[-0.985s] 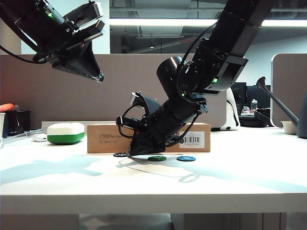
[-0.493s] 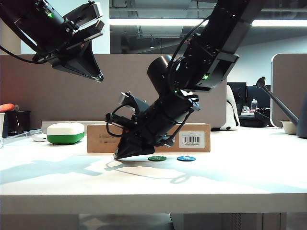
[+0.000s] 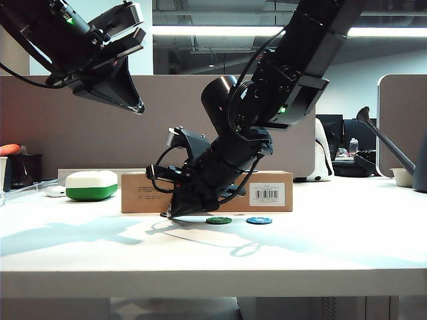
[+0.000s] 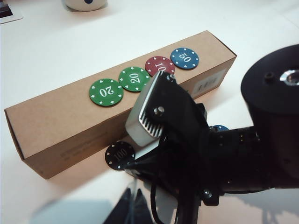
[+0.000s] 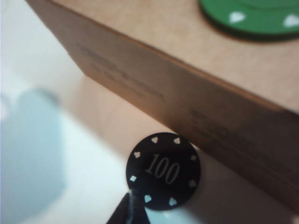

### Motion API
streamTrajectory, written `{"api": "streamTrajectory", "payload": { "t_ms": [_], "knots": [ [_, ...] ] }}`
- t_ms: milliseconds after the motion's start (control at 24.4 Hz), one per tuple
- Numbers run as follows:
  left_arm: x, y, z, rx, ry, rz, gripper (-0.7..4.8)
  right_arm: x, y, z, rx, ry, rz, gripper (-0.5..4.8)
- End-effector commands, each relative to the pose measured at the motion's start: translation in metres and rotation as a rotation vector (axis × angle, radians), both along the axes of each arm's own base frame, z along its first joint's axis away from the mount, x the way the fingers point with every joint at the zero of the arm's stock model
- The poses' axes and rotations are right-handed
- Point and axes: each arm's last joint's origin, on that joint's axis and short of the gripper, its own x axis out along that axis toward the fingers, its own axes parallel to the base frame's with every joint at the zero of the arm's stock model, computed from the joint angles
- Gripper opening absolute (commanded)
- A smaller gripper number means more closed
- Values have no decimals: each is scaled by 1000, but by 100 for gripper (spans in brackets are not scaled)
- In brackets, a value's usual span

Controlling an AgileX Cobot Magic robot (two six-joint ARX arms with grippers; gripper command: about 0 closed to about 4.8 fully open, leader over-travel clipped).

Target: Push the chip, whose value equals the sum of all the chip values on the rectangular box, forward next to the box.

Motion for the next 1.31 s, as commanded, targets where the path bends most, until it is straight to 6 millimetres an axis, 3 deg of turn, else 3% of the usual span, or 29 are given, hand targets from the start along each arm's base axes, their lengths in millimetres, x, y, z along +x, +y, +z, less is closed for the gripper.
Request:
{"api": "streamTrajectory", "payload": {
  "t_ms": [41, 370, 903, 1191, 1314],
  "knots": [
    [0, 0, 2, -5, -16, -5, -5, -1, -2, -8, -42, 19, -9, -5],
    [0, 0, 2, -5, -16, -5, -5, -3, -1, -4, -1, 35, 45, -5],
    [0, 0, 2, -5, -16, -5, -5, -11, -6, 20, -14, 80, 52, -5],
    [0, 0, 2, -5, -16, -5, -5, -19, -14, 43, -54, 92, 21, -5],
    [0, 0, 2, -5, -16, -5, -5, -22, -18, 64, -57, 39, -21, -5]
  ]
}}
